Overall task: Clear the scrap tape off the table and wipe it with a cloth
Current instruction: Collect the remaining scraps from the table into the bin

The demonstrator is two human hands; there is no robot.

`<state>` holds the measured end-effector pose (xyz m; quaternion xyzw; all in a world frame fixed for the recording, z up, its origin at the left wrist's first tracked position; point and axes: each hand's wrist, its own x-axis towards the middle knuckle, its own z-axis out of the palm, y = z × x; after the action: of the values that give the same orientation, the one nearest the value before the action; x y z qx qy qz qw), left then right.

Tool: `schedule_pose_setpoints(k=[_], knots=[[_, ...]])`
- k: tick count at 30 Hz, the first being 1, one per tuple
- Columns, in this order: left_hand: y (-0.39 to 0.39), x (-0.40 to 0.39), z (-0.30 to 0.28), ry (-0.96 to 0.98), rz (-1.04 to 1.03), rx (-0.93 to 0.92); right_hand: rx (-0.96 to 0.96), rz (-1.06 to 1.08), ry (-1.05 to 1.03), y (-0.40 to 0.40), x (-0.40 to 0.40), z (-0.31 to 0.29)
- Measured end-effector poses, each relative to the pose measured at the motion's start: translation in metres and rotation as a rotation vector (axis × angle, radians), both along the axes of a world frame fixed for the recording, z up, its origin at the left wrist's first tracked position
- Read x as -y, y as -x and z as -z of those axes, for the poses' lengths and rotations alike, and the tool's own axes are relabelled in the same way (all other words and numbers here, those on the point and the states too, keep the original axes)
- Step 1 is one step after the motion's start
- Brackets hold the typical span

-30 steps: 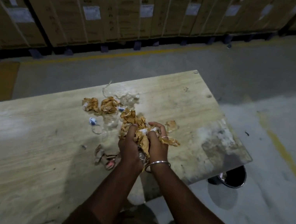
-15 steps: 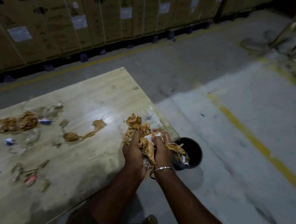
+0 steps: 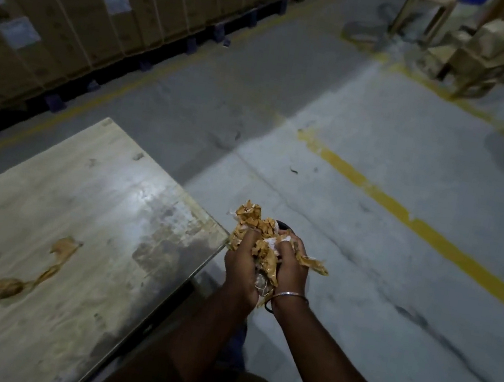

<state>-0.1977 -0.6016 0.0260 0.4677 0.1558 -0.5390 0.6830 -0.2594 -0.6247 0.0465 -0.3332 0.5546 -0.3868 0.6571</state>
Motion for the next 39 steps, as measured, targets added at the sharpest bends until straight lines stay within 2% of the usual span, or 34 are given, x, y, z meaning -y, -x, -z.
schedule_pose_setpoints(k=[8, 16, 21, 25, 29, 33, 37, 39], knots=[[0.017, 0.090, 0.056, -0.230, 0.110, 0.032, -0.161, 0.106, -0.194, 0.012, 0.096, 0.055], [0.004, 0.154, 0.116, -0.364, 0.283, -0.015, -0.197, 0.113, -0.457, 0.014, 0.161, 0.152], [-0.002, 0.185, 0.216, -0.496, 0.255, -0.069, -0.261, 0.003, -0.598, 0.015, 0.200, 0.248], [0.006, 0.183, 0.301, -0.500, 0.238, -0.167, -0.324, -0.115, -0.700, 0.018, 0.213, 0.333], [-0.004, 0.194, 0.366, -0.454, 0.241, -0.248, -0.309, -0.100, -0.777, 0.005, 0.225, 0.390], [-0.024, 0.217, 0.407, -0.420, 0.220, -0.317, -0.228, -0.032, -0.850, -0.011, 0.241, 0.442], [-0.050, 0.237, 0.425, -0.507, 0.261, -0.344, -0.195, -0.025, -0.880, -0.023, 0.262, 0.481], [-0.057, 0.242, 0.432, -0.569, 0.338, -0.298, -0.221, -0.045, -0.894, -0.027, 0.274, 0.487]])
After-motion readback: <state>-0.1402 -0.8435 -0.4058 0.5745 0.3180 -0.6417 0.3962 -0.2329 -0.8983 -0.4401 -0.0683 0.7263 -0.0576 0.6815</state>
